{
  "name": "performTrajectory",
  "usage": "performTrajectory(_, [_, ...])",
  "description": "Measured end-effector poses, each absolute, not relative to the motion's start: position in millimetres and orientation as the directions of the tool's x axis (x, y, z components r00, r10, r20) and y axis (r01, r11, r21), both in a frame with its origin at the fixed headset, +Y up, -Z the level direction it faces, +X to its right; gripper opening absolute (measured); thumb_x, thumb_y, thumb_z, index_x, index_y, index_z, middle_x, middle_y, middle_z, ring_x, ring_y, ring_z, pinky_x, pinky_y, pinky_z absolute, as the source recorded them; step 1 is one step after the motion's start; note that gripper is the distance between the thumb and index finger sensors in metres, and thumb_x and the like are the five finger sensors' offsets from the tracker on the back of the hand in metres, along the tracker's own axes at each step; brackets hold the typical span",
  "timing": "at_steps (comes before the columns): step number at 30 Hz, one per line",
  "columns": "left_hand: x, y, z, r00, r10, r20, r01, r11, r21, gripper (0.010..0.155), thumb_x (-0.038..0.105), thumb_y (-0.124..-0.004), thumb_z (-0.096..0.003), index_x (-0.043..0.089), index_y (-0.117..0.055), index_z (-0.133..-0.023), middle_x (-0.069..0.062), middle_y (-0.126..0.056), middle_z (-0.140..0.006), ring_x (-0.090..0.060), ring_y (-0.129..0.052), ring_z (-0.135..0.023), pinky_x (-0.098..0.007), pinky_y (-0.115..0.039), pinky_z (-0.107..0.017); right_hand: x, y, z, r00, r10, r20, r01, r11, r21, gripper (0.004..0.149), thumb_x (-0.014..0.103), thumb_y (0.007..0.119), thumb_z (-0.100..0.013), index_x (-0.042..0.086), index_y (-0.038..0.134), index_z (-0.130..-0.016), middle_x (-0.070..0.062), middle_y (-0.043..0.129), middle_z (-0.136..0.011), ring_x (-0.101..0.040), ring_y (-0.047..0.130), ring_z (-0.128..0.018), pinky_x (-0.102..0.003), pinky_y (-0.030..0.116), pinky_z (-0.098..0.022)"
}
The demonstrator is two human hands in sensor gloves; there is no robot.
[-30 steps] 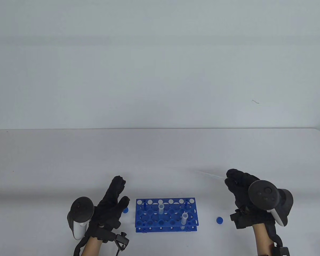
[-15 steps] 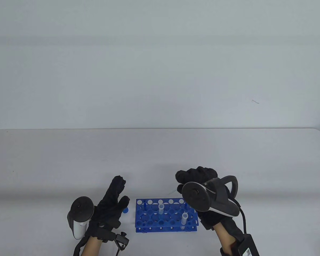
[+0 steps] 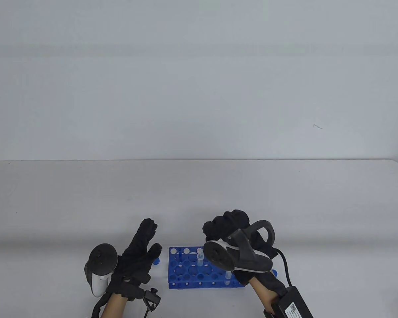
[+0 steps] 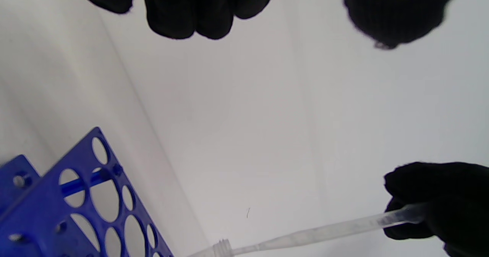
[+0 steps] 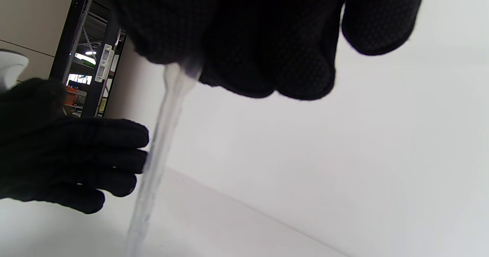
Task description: Press a plastic transfer pipette bulb to move liquid between test tubes
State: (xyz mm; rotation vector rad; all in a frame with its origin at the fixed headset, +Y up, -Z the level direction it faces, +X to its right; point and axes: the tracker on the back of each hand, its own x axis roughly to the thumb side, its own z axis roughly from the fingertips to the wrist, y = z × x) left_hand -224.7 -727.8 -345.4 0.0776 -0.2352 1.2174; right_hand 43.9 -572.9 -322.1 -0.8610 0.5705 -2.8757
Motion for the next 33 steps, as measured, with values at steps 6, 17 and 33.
performTrajectory(6, [-224, -728, -345, 0.323, 0.920, 0.222, -0.936, 0.345, -0.069, 0.100, 0.072, -0.062, -0.0411, 0.021, -0.027, -0.120, -0.010, -0.039, -0.127, -0.037, -0.046, -0.115, -0.064, -0.041, -0.085, 28, -596, -329, -0.810, -0.236, 0.536, 0.034, -0.932, -0.360, 0.038, 0.035, 0.082, -0.036, 0.025, 0.089, -0.072, 0.003, 0.100, -0.058, -0.019, 0.097, -0.053, -0.054, 0.072, -0.060])
performTrajectory(17, [-224, -727, -345, 0.318, 0.922, 0.221, -0.938, 0.340, -0.069, 0.100, 0.072, -0.062, -0.0411, 0.021, -0.027, -0.120, -0.010, -0.039, -0.127, -0.037, -0.046, -0.115, -0.064, -0.041, -0.085, 9, -632, -337, -0.777, -0.301, 0.553, 0.126, -0.935, -0.333, 0.038, 0.035, 0.081, -0.035, 0.026, 0.089, -0.071, 0.004, 0.100, -0.058, -0.019, 0.097, -0.052, -0.054, 0.072, -0.060])
performTrajectory(33, [-224, -727, -345, 0.319, 0.922, 0.220, -0.938, 0.340, -0.068, 0.100, 0.072, -0.062, -0.0412, 0.021, -0.027, -0.120, -0.010, -0.040, -0.127, -0.037, -0.046, -0.115, -0.064, -0.041, -0.085, 12, -637, -341, -0.796, -0.279, 0.537, 0.142, -0.949, -0.282, 0.040, 0.037, 0.083, -0.034, 0.025, 0.089, -0.072, 0.004, 0.100, -0.058, -0.019, 0.098, -0.052, -0.055, 0.071, -0.060])
